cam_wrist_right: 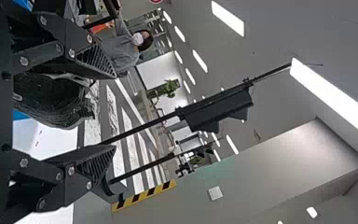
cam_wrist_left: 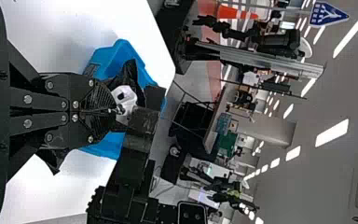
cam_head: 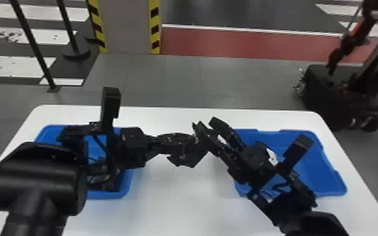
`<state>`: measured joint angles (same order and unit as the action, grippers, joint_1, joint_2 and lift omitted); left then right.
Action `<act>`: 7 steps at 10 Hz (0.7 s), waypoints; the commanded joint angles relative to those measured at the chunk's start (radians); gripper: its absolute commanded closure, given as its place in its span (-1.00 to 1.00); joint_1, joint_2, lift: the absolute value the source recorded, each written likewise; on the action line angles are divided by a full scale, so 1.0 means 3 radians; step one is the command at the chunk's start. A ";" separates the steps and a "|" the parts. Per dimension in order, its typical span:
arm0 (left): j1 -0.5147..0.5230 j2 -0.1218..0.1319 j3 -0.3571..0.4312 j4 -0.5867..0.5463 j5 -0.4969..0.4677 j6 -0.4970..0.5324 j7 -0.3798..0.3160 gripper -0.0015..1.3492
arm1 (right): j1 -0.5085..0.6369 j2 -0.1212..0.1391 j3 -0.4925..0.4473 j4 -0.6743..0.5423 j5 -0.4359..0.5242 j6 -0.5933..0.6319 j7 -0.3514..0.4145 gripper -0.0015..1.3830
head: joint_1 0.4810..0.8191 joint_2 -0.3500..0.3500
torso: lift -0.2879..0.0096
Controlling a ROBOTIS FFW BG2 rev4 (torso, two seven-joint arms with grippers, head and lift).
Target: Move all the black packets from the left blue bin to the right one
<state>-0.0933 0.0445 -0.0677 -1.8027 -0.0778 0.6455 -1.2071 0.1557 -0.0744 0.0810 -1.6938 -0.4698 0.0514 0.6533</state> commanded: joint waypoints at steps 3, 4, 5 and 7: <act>0.0000 -0.0010 0.0047 0.0000 0.0009 -0.0082 0.0025 0.79 | 0.0111 0.0003 0.0011 -0.0101 -0.0111 -0.0016 -0.0040 0.85 | 0.27 -0.20 | 0.20; -0.0008 -0.0010 0.0052 0.0000 0.0014 -0.0098 0.0030 0.79 | 0.0152 0.0028 0.0016 -0.0109 -0.0142 0.0009 -0.0020 0.85 | 0.27 -0.19 | 0.20; -0.0008 -0.0010 0.0052 0.0000 0.0014 -0.0098 0.0035 0.79 | 0.0160 0.0049 0.0016 -0.0093 -0.0152 0.0025 0.0011 0.85 | 0.27 -0.18 | 0.20; -0.0008 -0.0015 0.0052 0.0000 0.0024 -0.0082 0.0056 0.68 | 0.0160 0.0049 0.0016 -0.0093 -0.0167 -0.0008 0.0047 0.85 | 0.27 -0.15 | 0.20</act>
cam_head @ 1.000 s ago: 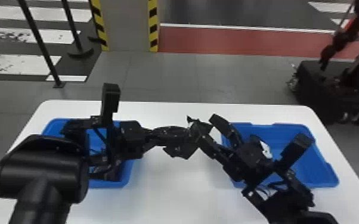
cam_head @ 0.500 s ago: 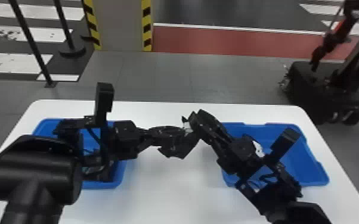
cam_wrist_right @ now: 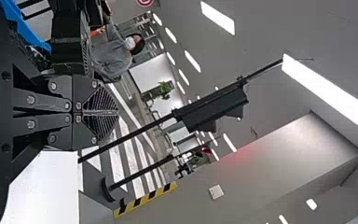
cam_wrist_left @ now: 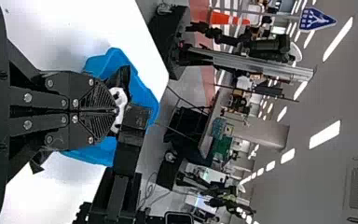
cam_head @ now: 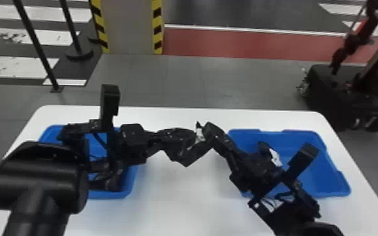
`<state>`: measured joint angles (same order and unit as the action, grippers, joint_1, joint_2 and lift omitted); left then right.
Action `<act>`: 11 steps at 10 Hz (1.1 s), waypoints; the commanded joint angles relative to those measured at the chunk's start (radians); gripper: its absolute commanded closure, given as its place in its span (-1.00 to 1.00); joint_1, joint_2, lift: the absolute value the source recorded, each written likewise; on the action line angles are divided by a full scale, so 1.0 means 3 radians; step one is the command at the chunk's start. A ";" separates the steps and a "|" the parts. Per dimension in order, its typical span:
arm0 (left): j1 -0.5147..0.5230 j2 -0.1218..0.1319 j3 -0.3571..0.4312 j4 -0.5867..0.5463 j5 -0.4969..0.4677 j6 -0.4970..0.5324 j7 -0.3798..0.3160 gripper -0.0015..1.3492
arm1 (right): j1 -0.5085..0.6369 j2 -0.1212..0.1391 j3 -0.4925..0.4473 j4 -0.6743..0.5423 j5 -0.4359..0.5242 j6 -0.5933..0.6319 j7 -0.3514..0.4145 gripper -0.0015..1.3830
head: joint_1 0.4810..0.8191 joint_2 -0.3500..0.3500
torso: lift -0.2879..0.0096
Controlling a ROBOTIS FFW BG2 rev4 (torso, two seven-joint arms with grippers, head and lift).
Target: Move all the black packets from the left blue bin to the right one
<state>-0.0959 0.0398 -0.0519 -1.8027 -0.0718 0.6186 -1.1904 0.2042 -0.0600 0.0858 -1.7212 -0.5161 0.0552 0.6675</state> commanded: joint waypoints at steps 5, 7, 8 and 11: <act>0.0311 0.0011 0.0337 -0.0008 0.0173 -0.0164 0.0061 -0.74 | -0.0100 -0.0076 -0.0496 -0.0116 0.0069 -0.0111 -0.0088 0.85 | 0.27 -0.21 | 0.20; 0.0524 0.0021 0.0592 -0.0123 0.0388 -0.0270 0.0061 -0.74 | -0.0198 -0.0184 -0.0772 0.0113 0.0176 -0.0160 -0.0180 0.85 | 0.27 -0.31 | 0.20; 0.0630 0.0021 0.0741 -0.0196 0.0449 -0.0287 0.0061 -0.74 | -0.0206 -0.0235 -0.0874 0.0285 0.0176 -0.0209 -0.0256 0.85 | 0.27 -0.35 | 0.20; 0.0884 0.0036 0.1114 -0.0434 0.0643 -0.0262 0.0061 -0.74 | -0.0182 -0.0311 -0.1119 0.0563 0.0181 -0.0340 -0.0420 0.85 | 0.27 -0.47 | 0.20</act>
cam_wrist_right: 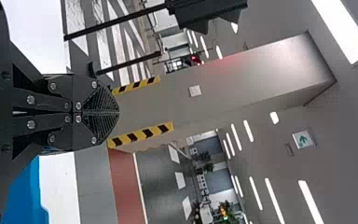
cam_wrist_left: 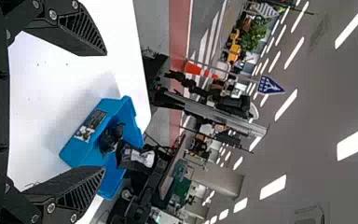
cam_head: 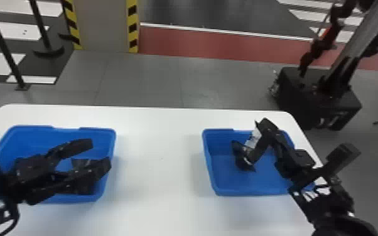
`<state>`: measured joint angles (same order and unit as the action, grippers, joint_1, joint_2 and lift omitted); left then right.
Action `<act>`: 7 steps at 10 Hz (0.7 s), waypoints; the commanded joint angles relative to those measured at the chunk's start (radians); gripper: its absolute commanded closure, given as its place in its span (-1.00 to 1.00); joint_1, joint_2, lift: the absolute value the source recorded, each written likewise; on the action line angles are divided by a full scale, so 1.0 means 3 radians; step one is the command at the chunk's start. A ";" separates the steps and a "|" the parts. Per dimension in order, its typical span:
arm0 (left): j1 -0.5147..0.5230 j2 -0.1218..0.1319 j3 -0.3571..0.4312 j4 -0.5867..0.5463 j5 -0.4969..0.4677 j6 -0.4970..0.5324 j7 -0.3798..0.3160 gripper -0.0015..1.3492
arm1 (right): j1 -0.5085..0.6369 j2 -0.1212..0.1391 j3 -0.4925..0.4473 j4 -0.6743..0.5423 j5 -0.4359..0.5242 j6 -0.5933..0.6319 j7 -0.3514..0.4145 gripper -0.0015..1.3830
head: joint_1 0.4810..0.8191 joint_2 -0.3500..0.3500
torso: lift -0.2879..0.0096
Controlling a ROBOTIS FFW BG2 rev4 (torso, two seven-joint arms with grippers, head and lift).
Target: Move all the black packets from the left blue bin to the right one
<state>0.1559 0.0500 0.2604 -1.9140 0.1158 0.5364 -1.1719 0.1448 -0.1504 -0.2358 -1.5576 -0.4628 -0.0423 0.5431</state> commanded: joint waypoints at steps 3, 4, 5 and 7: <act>0.0176 0.0022 0.0293 -0.0251 -0.0038 0.0053 0.0015 -0.74 | 0.0204 0.0015 -0.0078 -0.0130 -0.0037 0.0002 -0.0230 -0.33 | 0.27 -0.50 | 0.20; 0.0208 0.0017 0.0334 -0.0251 -0.0069 0.0045 0.0036 -0.74 | 0.0294 0.0041 -0.0073 -0.0252 -0.0017 0.0002 -0.0230 -0.92 | 0.27 -0.48 | 0.20; 0.0257 0.0012 0.0395 -0.0251 -0.0115 0.0012 0.0087 -0.74 | 0.0458 0.0087 -0.0073 -0.0547 0.0116 0.0002 -0.0230 -0.91 | 0.27 -0.46 | 0.20; 0.0323 -0.0003 0.0508 -0.0251 -0.0222 0.0061 0.0163 -0.74 | 0.0834 0.0230 -0.0032 -0.1234 0.0295 -0.0006 -0.0225 -0.65 | 0.27 -0.31 | 0.20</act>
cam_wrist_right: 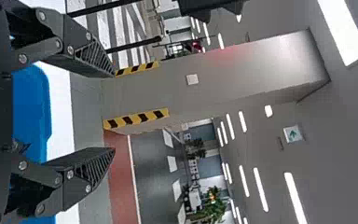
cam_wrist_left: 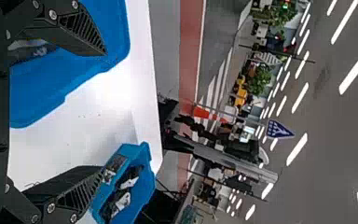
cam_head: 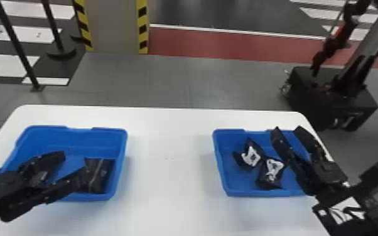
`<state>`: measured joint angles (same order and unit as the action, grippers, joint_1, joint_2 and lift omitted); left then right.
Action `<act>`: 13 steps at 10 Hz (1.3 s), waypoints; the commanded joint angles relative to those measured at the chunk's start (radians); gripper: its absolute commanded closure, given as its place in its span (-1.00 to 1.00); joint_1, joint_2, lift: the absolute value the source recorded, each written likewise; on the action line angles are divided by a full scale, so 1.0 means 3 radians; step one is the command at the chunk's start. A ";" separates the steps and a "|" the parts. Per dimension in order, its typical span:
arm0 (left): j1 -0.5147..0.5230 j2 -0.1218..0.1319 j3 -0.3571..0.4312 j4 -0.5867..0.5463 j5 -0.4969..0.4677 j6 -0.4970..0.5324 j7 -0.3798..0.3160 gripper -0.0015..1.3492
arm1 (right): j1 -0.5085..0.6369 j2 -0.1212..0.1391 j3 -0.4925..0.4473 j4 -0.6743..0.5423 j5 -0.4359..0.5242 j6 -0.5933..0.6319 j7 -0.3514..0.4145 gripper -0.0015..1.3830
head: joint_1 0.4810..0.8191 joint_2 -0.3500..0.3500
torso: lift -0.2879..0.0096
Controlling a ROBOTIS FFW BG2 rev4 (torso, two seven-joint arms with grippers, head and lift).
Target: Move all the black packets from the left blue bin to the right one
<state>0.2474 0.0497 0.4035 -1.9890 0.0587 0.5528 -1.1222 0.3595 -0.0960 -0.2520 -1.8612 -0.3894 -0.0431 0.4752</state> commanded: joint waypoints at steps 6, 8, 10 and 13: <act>-0.0048 -0.0002 0.0358 0.0016 -0.0600 0.0301 0.0442 -0.74 | 0.0544 0.0095 0.0595 -0.0517 -0.0216 -0.0110 0.0129 -0.60 | 0.27 0.44 | 0.20; -0.0170 0.0013 0.0363 0.0016 -0.0789 0.0685 0.0673 -0.74 | 0.0536 0.0090 0.0610 -0.0492 -0.0267 -0.0102 0.0165 -0.60 | 0.27 0.62 | 0.20; -0.0457 0.0064 0.0256 0.0024 -0.1177 0.1143 0.0759 -0.74 | 0.0528 0.0095 0.0636 -0.0460 -0.0292 -0.0053 0.0180 -0.60 | 0.27 0.73 | 0.20; -0.0800 0.0121 0.0066 0.0326 -0.1336 0.1626 0.0898 -0.74 | 0.0520 0.0095 0.0656 -0.0410 -0.0328 -0.0045 0.0195 -0.59 | 0.27 0.78 | 0.20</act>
<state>0.0279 0.0827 0.4340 -1.9152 -0.3311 1.0148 -0.8528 0.5154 -0.0675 -0.0555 -1.9865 -0.4861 -0.0586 0.5340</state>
